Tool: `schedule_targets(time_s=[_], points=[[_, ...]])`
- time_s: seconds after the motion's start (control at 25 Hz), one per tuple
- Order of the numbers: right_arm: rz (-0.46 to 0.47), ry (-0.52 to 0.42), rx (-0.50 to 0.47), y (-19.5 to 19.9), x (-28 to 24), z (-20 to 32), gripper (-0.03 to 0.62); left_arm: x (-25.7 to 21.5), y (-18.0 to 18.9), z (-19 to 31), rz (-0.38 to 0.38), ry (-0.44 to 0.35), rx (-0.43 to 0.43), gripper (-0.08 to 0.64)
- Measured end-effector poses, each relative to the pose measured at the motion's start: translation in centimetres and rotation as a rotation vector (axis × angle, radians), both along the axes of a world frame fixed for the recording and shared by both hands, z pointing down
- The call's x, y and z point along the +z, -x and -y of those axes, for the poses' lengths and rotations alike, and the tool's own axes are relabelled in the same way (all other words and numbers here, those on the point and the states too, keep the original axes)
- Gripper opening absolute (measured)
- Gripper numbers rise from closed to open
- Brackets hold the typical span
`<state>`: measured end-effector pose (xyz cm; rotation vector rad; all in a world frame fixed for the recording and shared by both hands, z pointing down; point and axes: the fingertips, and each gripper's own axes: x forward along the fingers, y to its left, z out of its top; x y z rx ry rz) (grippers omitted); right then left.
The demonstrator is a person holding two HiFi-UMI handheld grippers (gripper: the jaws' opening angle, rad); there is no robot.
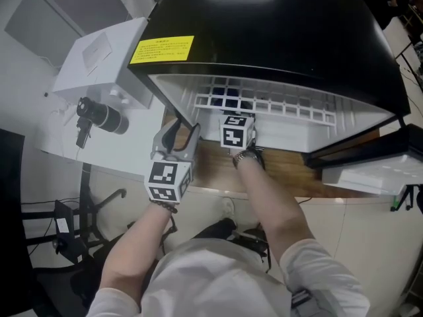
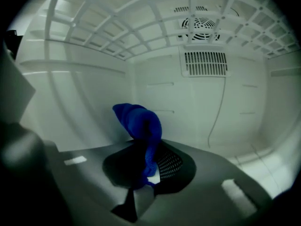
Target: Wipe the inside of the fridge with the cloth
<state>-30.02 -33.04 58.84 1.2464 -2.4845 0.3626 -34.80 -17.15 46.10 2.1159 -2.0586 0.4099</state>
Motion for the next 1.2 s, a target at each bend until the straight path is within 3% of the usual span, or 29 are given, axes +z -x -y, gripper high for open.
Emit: schedule_targets(time_s=[1.2], points=[[-0.098,-0.017,0.214,-14.8,0.7,4.4,0.052,0.1,0.2,0.2,-0.005,-0.007,-0.040,0.175]])
